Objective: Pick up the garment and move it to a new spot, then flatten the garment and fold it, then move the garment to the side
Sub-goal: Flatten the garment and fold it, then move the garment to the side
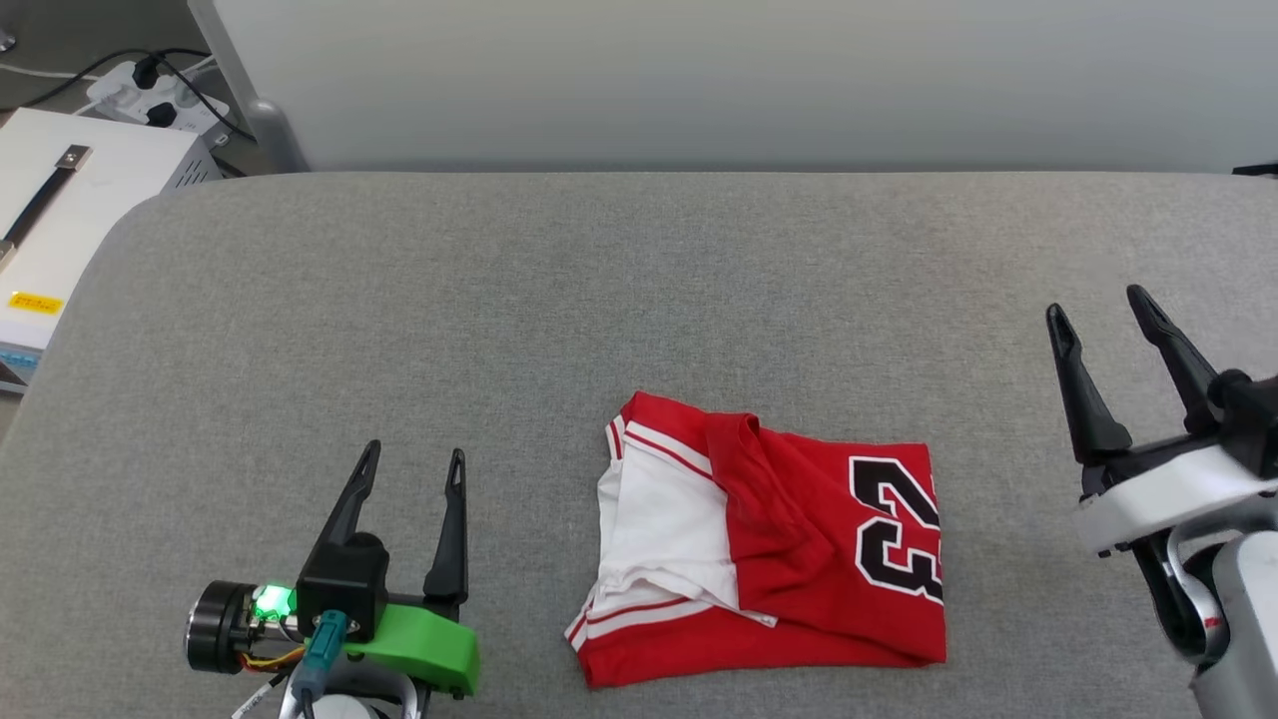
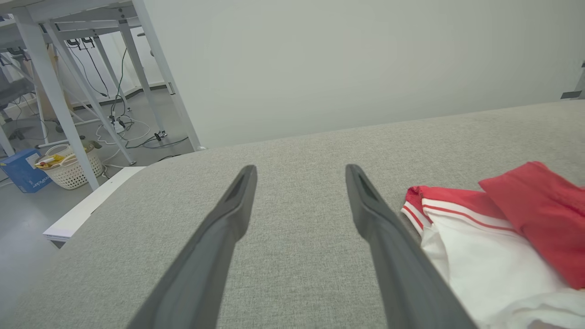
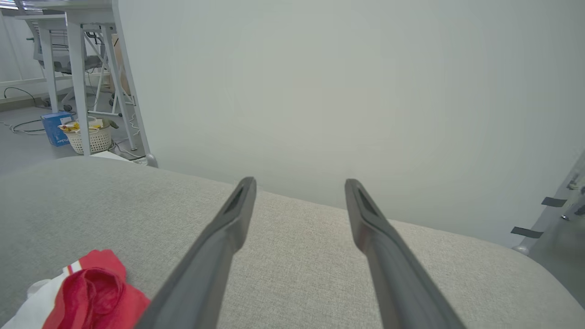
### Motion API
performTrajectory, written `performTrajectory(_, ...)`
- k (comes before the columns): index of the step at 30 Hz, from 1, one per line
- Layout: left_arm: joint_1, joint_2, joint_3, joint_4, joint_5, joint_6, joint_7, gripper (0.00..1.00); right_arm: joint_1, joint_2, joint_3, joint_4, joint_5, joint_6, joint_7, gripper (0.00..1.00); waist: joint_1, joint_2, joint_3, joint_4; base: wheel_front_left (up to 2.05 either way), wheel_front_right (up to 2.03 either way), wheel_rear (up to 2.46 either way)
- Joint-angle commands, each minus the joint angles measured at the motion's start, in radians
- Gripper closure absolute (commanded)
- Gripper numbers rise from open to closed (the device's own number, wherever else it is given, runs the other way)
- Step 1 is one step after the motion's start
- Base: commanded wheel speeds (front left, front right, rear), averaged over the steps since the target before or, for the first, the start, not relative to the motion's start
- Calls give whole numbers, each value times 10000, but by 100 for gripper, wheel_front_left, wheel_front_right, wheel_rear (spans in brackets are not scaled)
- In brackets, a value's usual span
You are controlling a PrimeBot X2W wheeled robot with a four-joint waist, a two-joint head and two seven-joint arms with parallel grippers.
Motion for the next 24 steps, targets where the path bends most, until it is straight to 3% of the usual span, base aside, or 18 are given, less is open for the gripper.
performTrajectory(1, 148, 67, 37, -40, -12, -70, -59, 0, 346, 269, -350, -316, -401, -9, -91, 0, 1, 0, -84, -18, 0, 0, 0)
performTrajectory(6, 234, 94, 28, -45, -8, -89, -59, 0, 1570, 1399, -1577, -1625, -1347, -9, -122, 0, 1, 0, -226, 72, 0, 0, 0)
performTrajectory(12, 366, 106, 49, -101, -65, -135, -59, 0, 2855, 2347, -2096, -2592, -1703, -9, -125, 0, 1, 0, -377, 163, 0, 0, 0)
performTrajectory(24, 590, 60, 10, -199, -58, -131, -59, 0, 4062, 2789, -2136, -2738, -2233, -9, -127, 0, 1, 0, -554, 291, 0, 0, 0)
